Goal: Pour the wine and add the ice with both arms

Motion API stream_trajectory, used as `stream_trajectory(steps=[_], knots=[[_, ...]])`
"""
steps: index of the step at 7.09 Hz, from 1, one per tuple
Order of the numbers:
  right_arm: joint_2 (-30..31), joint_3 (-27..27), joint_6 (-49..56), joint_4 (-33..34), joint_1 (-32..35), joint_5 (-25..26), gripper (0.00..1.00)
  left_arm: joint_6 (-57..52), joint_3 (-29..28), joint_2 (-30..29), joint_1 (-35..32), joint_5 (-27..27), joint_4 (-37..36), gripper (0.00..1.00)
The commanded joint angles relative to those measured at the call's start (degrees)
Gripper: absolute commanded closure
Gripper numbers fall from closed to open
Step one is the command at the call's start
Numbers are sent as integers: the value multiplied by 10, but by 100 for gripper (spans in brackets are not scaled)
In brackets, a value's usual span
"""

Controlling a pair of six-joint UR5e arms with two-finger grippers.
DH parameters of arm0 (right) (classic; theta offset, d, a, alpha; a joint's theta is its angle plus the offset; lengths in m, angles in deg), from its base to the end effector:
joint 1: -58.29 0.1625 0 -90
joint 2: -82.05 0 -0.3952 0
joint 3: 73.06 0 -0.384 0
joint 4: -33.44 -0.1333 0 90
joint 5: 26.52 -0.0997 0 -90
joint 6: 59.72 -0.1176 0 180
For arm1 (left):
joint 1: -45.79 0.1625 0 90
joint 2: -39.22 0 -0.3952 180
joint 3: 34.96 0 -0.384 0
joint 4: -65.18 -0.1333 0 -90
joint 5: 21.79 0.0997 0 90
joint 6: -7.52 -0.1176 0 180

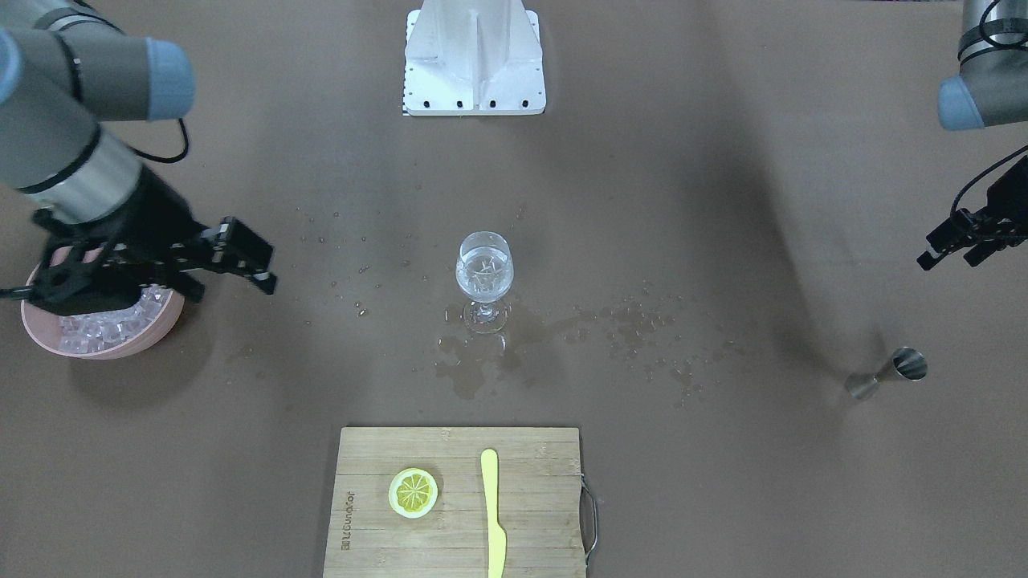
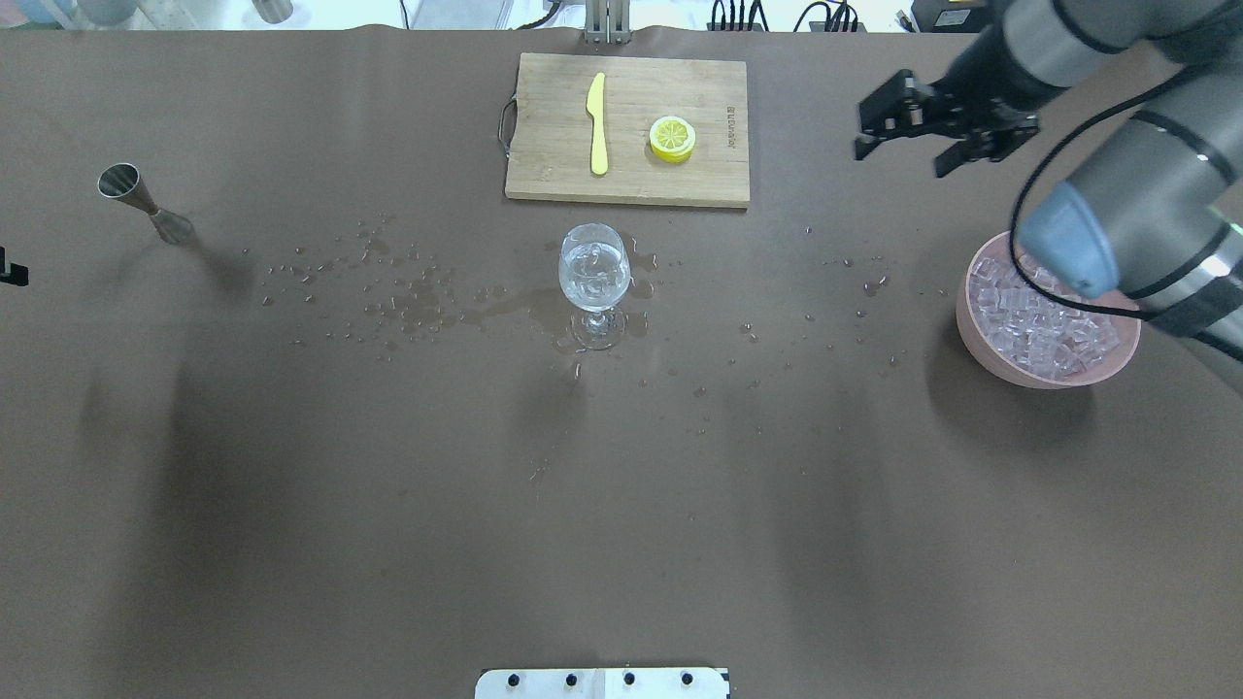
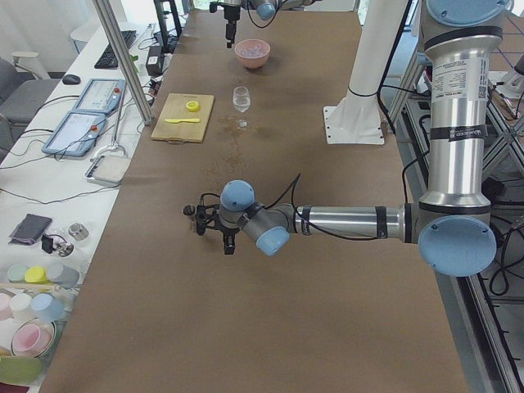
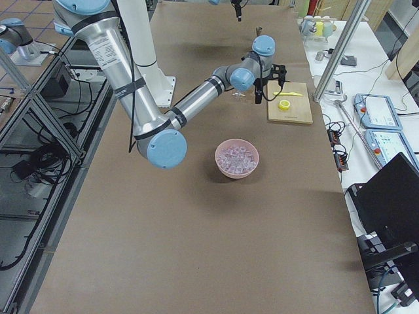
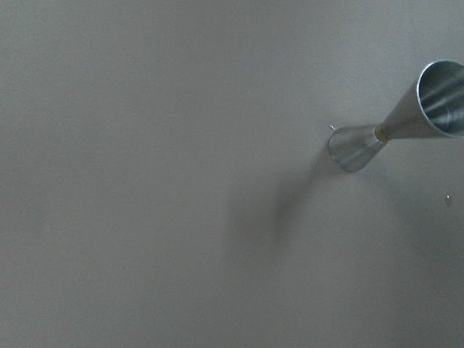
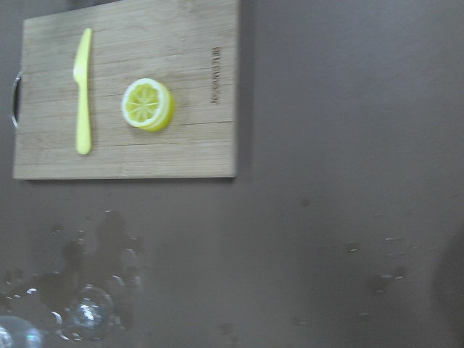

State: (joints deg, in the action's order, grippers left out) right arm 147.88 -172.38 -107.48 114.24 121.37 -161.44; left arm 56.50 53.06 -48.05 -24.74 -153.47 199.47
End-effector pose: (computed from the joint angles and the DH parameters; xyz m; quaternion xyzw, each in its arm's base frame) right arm -0.2322 -0.5683 0.3048 0.0516 -0.4869 0.0189 0.8717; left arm 0.1136 -0.4866 0.5930 0.0734 0.4548 -0.1075 0.8811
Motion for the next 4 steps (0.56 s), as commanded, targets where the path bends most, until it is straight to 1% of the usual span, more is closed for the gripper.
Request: stream_trajectory(steps=[1,2,3,4], knots=[[85,71,262,2,107,-30,0,1,-17,-18,0,-2,-2,1],[99,123,362,1,142,-30,0,1,-17,-18,0,-3,-2,1],[103,165,429,2,166,-30,0,1,-17,-18,0,-3,-1,1],[123,181,444,-2,186,-29,0,-2,-19,-18,0,-1,-1,1]])
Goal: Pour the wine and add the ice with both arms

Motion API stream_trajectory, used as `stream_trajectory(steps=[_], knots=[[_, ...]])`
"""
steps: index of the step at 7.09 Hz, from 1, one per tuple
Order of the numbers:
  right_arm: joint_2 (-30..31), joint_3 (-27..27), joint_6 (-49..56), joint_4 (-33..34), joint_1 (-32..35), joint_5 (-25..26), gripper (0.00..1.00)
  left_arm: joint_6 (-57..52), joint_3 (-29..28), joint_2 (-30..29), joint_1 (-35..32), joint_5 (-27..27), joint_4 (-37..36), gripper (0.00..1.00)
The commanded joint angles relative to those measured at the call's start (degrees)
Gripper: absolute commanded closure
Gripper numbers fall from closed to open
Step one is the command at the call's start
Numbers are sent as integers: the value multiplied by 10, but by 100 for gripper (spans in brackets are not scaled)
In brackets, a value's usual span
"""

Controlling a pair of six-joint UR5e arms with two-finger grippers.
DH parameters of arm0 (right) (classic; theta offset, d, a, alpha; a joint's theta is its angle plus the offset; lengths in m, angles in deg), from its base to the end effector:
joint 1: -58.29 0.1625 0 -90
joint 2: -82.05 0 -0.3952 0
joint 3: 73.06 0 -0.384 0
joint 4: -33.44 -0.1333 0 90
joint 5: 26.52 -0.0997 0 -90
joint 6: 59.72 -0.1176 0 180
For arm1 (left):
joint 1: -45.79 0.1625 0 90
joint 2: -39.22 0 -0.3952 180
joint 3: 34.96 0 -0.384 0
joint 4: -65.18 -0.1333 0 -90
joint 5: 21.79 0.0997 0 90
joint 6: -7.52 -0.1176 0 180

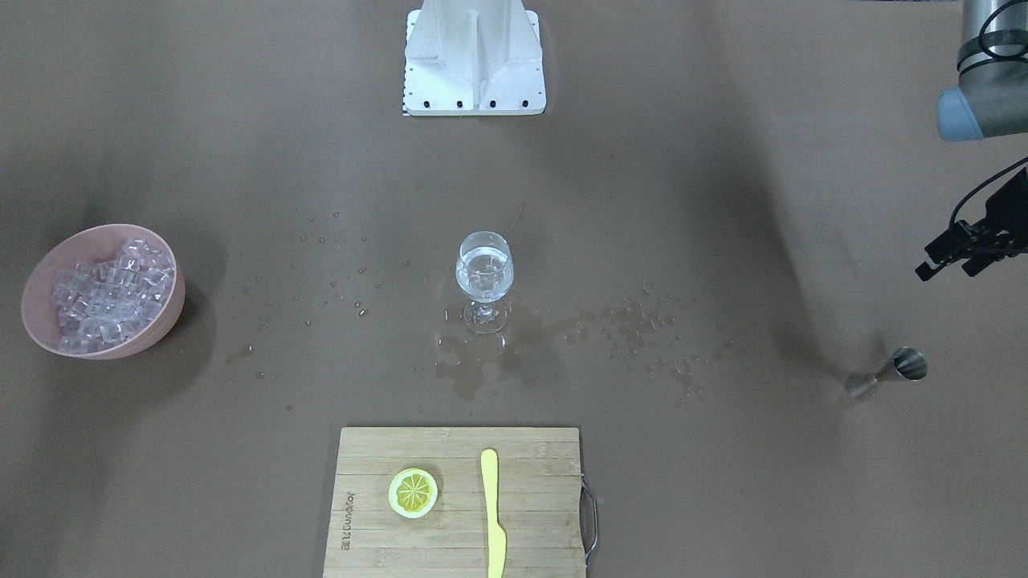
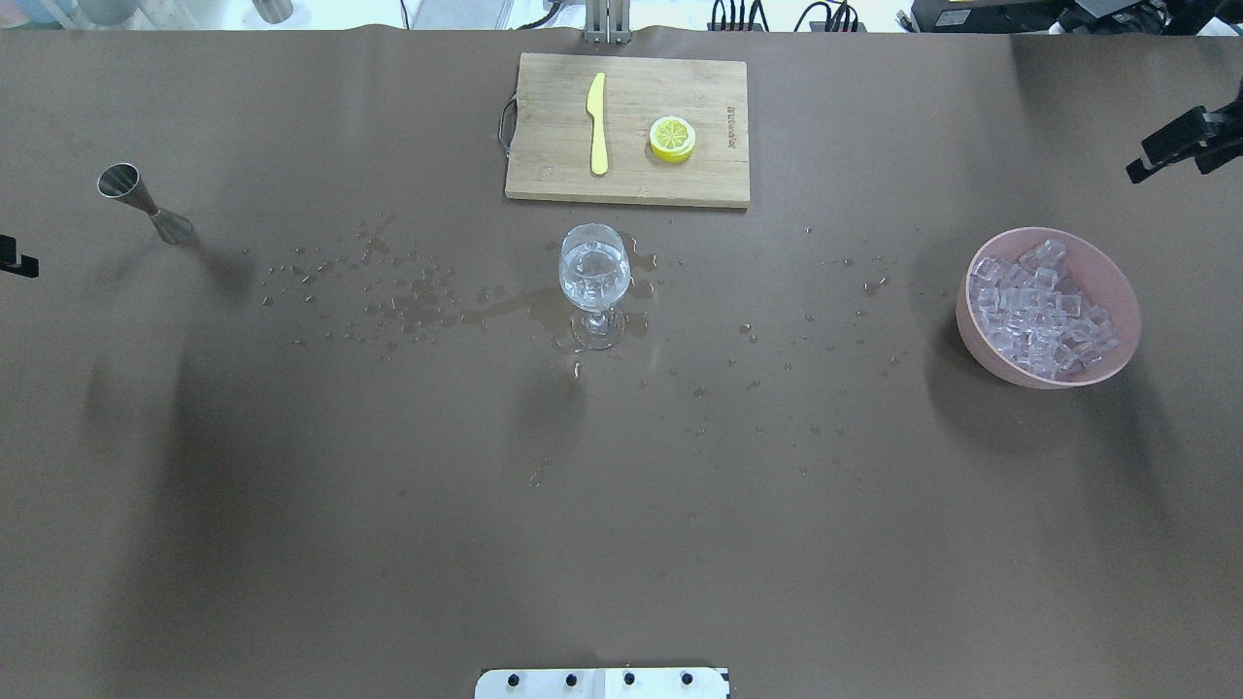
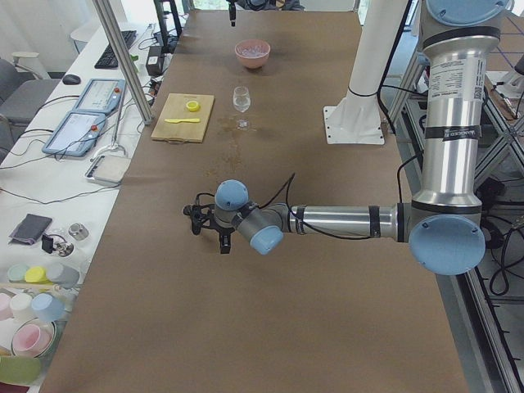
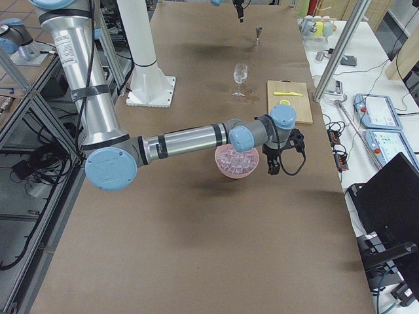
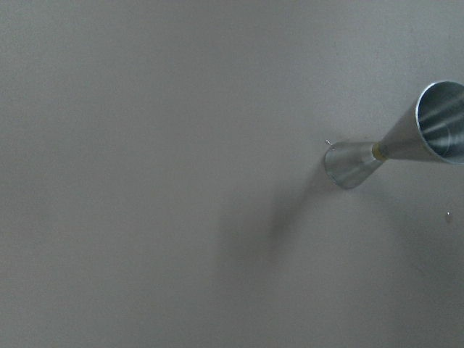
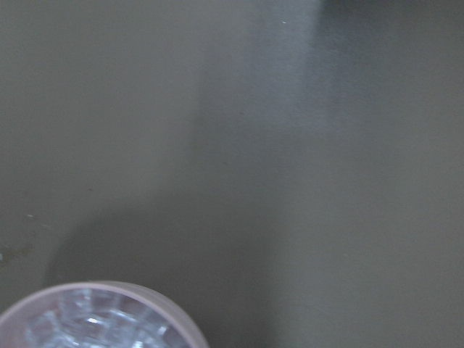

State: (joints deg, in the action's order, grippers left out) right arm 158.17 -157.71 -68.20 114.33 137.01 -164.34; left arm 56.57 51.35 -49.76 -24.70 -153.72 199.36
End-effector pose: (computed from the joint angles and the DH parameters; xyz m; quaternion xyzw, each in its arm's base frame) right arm -0.0708 -0.5911 0.5342 0.0694 -0.4186 -0.0842 0.9016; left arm 0.1182 -0.4973 0.5933 0.0709 0.4559 -0.1073 0.8807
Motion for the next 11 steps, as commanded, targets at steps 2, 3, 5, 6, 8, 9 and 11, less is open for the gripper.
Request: stream_trajectory(steps=[2,3,5,6,8,9,11], knots=[[62,28,73,-1,76,11,0,-9,-7,6,0,4,3,1],[64,33,73,0,67,43,0,-17,-7,6,3,1,2,1],[76,20,75,0,68,59,0,-248,4,29,-43,2,-110,1],[81,19,76,0,68,59,0,-325,42,27,-92,4,-240,1],[90,11,77,0,68,59,0,-365,130,20,-143,43,-375,1],[97,13,78,0,67,60,0,-388,154,37,-149,44,-378,1],[108,12,121,-1,67,59,0,-389,163,73,-144,64,-381,1]])
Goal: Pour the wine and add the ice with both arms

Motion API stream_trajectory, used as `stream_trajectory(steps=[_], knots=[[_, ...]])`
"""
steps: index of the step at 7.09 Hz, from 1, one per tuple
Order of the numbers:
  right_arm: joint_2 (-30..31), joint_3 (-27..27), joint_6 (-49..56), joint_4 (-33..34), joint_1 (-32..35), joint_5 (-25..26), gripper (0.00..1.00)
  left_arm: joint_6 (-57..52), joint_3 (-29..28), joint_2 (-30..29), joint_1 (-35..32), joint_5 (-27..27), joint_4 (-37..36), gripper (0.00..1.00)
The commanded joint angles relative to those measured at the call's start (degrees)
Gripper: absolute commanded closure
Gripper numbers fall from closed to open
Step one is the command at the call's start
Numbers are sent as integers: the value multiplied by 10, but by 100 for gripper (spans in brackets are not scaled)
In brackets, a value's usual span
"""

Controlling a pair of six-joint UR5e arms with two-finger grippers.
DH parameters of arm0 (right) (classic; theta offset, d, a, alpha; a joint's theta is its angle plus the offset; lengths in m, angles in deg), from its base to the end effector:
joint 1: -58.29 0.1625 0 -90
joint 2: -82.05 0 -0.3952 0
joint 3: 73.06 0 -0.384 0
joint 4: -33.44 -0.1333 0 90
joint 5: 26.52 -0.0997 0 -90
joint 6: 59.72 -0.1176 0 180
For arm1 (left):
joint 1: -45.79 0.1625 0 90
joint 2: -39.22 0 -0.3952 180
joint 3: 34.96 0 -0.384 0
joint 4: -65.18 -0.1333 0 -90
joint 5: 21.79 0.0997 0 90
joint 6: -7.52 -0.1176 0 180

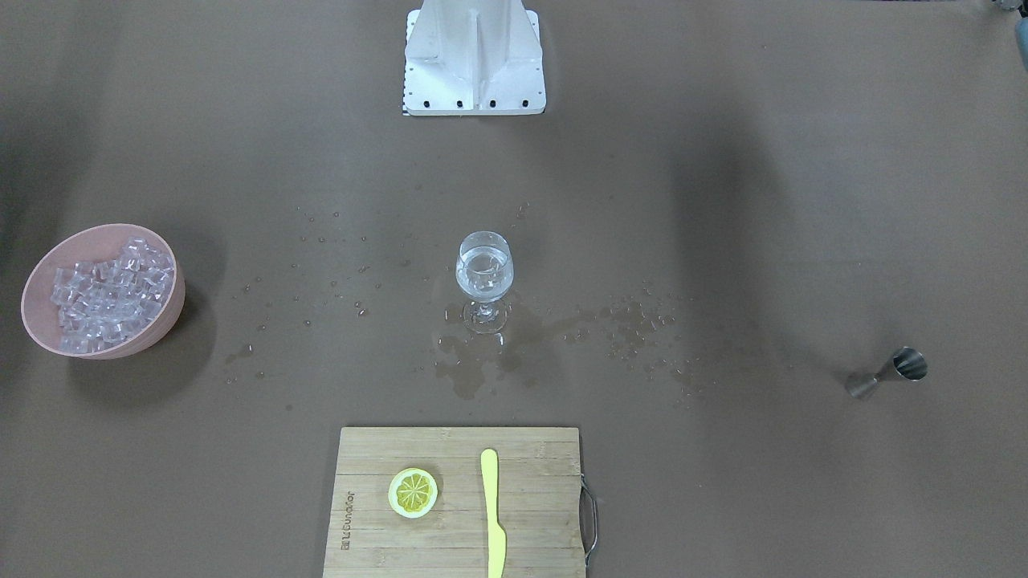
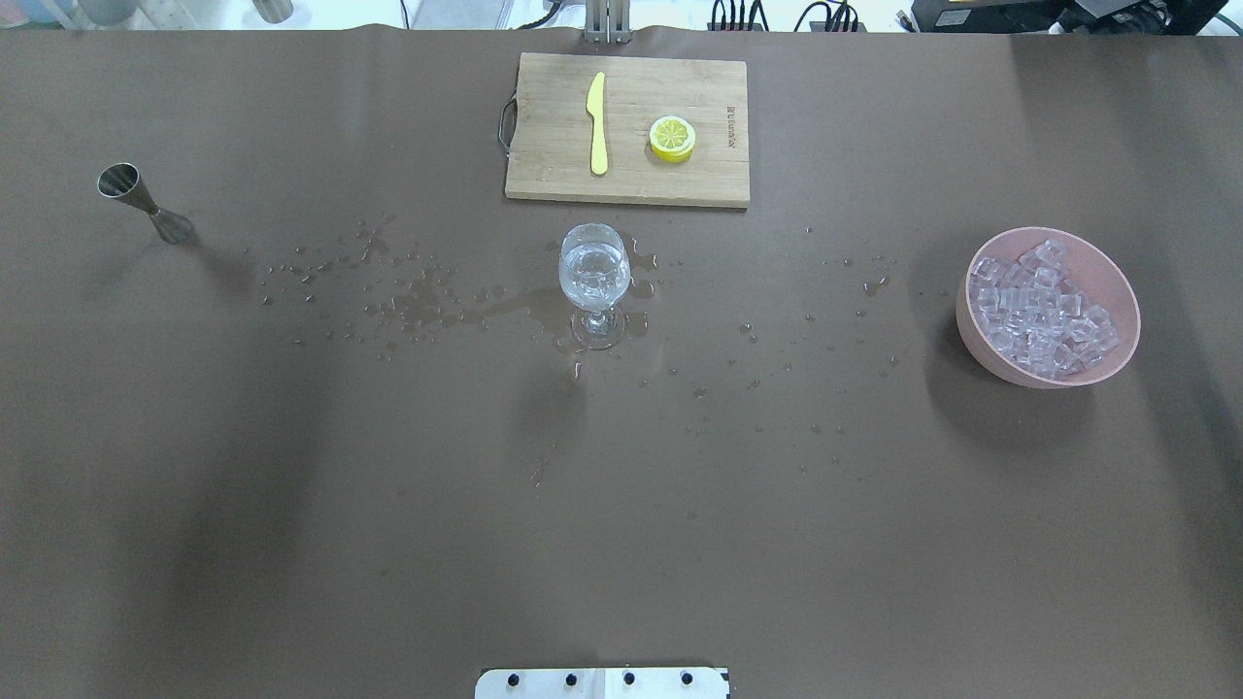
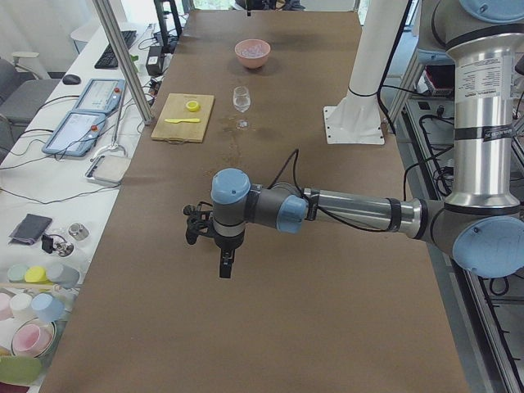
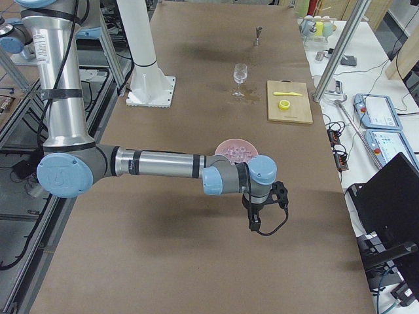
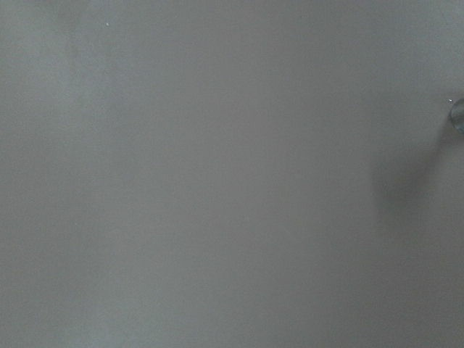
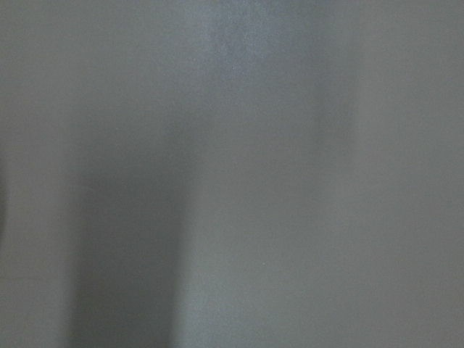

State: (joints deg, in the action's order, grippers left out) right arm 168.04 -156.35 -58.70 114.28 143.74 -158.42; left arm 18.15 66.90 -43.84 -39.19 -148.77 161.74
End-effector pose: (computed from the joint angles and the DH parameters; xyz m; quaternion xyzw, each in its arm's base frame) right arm 0.0133 -0.5228 0.6506 0.0416 -0.3584 -0.0654 0.9303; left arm -0.0228 -0.4550 0.5941 0.0510 0.3255 -0.0145 0.9440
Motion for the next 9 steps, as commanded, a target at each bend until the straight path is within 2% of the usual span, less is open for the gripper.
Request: stream_trajectory(steps=[1,3,5,9], knots=[[9,0,31,-1,0,1,0,-5,17,21,-4,10,-3,1],[6,7,30,0,-1,26,0,-4,23,19,-5,6,-5,1],[8,5,33,-4,-1,26,0,2,12,19,-3,-56,-5,1],[3,13,25,-1,-5,20,0,-3,17,-9,-2,-56,-1,1]])
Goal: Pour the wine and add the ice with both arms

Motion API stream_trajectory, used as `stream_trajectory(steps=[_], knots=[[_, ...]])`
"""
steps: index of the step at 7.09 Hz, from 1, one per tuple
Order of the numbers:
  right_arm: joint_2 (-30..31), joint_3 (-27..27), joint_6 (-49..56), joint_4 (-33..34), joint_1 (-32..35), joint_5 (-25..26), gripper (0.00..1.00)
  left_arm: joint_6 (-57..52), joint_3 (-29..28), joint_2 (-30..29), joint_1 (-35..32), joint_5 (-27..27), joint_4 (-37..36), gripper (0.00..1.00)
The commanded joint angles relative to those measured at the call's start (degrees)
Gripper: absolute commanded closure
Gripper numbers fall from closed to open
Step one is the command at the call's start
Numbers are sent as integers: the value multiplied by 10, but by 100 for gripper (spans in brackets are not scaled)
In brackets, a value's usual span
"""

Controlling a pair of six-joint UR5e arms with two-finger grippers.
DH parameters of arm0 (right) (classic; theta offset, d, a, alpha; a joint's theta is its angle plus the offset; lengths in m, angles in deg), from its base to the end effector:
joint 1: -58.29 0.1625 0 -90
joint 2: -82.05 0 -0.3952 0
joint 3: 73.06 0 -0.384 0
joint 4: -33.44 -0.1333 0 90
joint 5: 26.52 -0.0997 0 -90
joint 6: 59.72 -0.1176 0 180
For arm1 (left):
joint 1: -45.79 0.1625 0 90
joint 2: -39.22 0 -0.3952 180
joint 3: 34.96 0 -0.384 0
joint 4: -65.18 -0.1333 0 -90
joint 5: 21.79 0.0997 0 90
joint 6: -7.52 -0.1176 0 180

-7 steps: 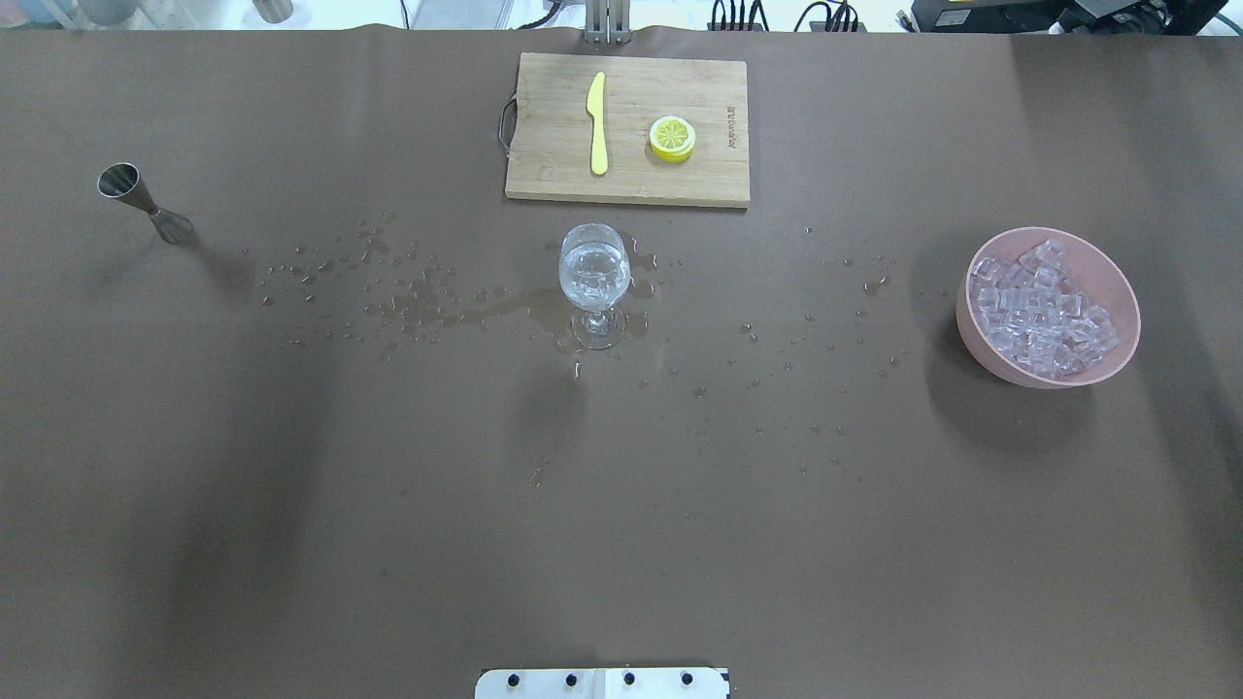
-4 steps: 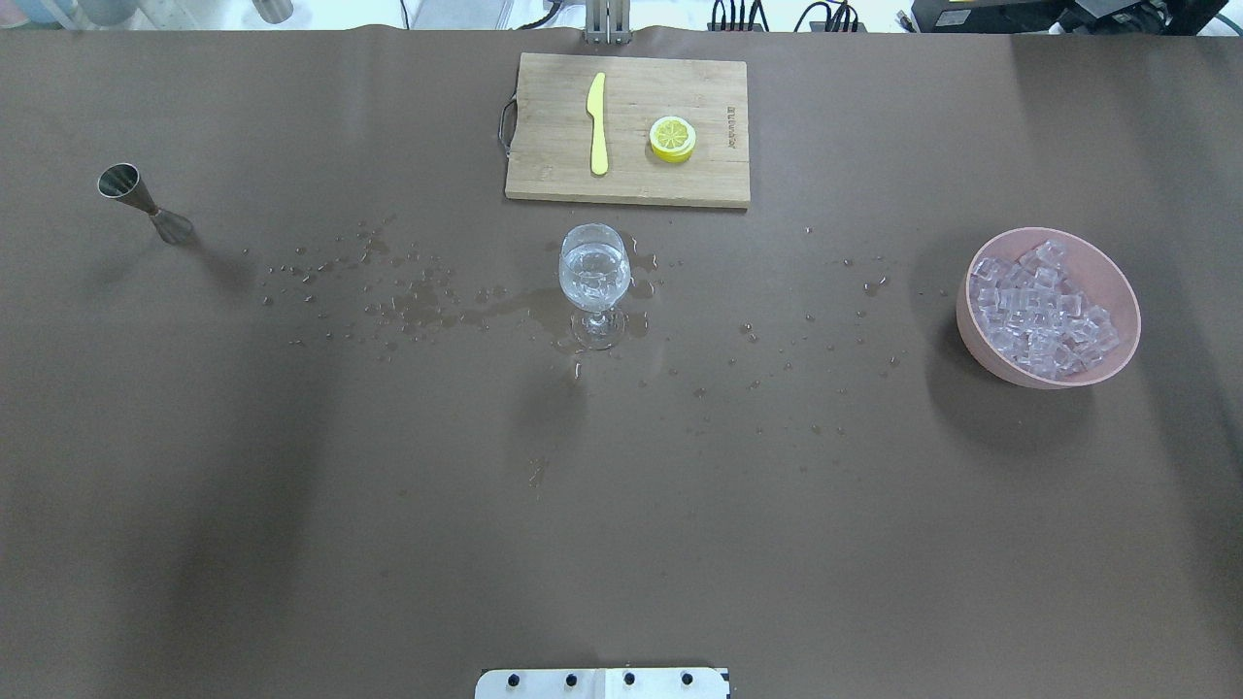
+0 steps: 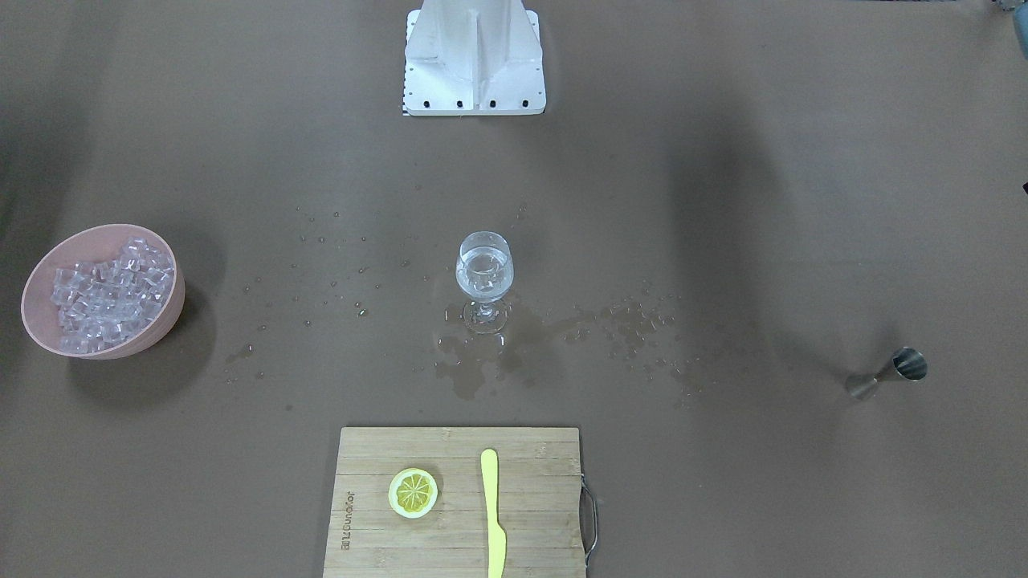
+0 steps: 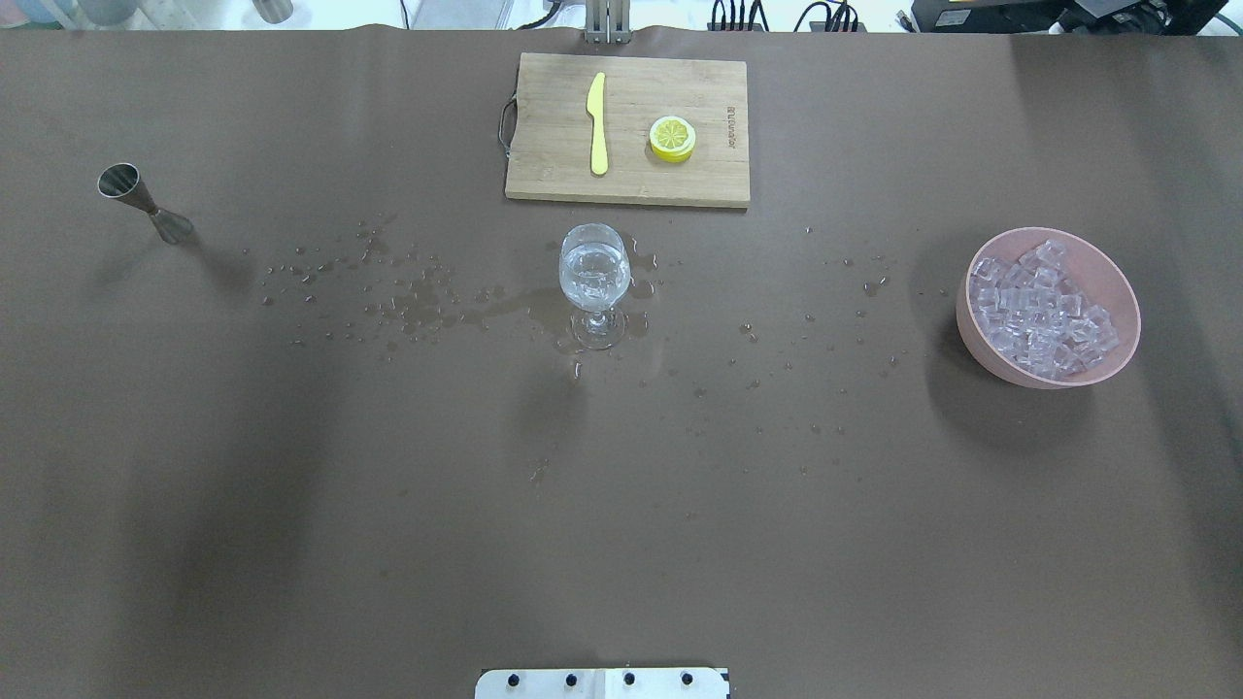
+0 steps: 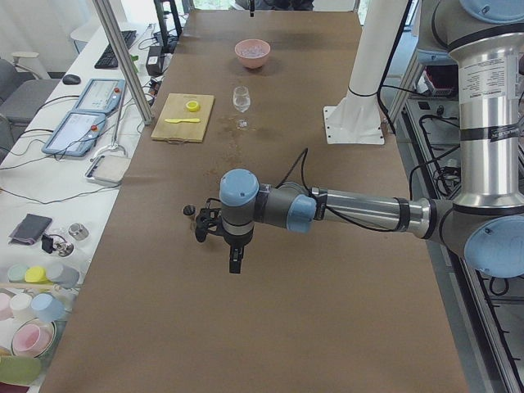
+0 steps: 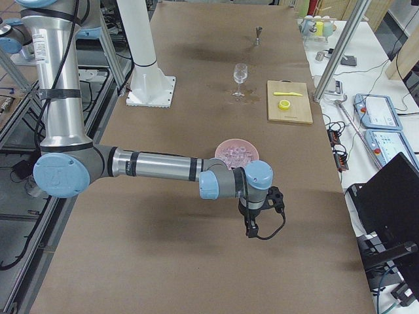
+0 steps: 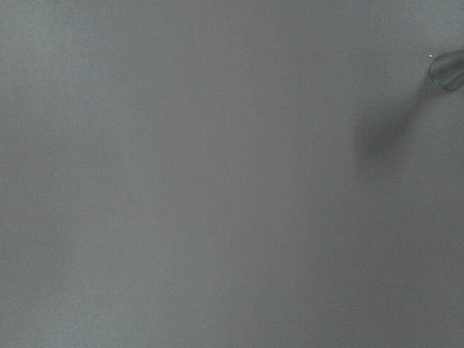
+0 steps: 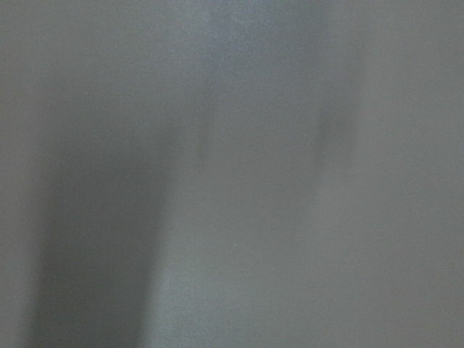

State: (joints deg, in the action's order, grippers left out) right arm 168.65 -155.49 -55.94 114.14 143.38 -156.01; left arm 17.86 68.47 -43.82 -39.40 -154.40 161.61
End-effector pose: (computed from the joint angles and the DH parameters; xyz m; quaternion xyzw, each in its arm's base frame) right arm 0.0143 -0.5170 0.6664 0.0388 -0.3379 -0.0863 0.9364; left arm -0.0157 -0.4531 0.5736 0.0562 0.3717 -0.0039 0.9267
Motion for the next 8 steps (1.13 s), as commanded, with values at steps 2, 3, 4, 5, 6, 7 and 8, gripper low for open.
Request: stream_trajectory(steps=[2,3,4,5,6,7,8], knots=[[-3,3,-3,-6,-1,-5,0,-1,-9,-11,0,-1,3,1],[-3,7,-3,-5,-2,-4,0,4,4,-12,0,-1,3,1],[1,4,-2,-5,-3,-8,0,4,-4,-12,0,-1,4,1],[1,7,-3,-5,-4,-8,0,3,-8,-12,0,-1,4,1],[-3,7,-3,-5,-4,-7,0,4,-10,-12,0,-1,4,1],[-3,12,-2,-5,-6,-4,0,3,-17,-14,1,-2,5,1],[-4,17,-3,-5,-6,-6,0,3,-16,-17,1,-2,4,1]])
